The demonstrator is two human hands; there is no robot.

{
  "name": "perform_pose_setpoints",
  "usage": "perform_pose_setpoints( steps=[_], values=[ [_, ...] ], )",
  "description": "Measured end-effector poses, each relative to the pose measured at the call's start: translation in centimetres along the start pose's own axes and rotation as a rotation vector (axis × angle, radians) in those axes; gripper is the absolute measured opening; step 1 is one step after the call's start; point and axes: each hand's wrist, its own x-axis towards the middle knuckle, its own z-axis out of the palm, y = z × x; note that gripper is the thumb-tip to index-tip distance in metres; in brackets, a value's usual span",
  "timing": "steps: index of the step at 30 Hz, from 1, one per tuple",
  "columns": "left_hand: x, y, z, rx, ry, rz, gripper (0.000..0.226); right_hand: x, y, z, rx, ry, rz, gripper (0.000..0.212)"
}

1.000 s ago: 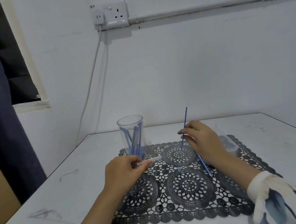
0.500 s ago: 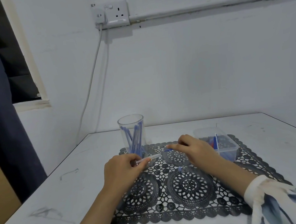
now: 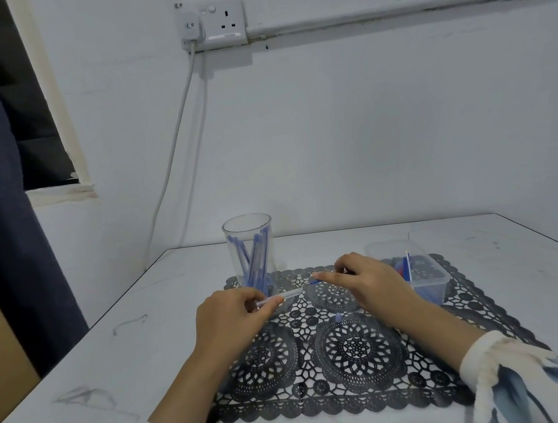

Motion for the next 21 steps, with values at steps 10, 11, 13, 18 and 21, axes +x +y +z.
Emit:
perform_pose_setpoints(
  steps=[10, 11, 13, 18, 21],
  values=[
    [0.07, 0.03, -0.10, -0.008, -0.008, -0.003, 0.039, 0.19, -0.23, -0.02, -0.018, 0.039, -0.050, 0.062],
    [0.07, 0.05, -0.11, -0.010, -0.012, -0.001, 0.039, 0.18, -0.19, -0.03, -0.024, 0.040, -0.049, 0.061],
    [0.03, 0.07, -0.10, -0.014, -0.016, 0.003, 0.040, 0.18, -0.24, 0.00, -0.029, 0.038, -0.055, 0.060],
    [-0.05, 0.16, -0.13, -0.027, -0.016, 0.006, 0.038, 0.36, -0.93, -0.26, -0.032, 0.034, -0.074, 0.044],
    [0.01, 0.05, -0.16, -0.027, -0.003, 0.003, 0.039, 0.29, -0.78, -0.28, -0.048, 0.048, -0.068, 0.048]
  ],
)
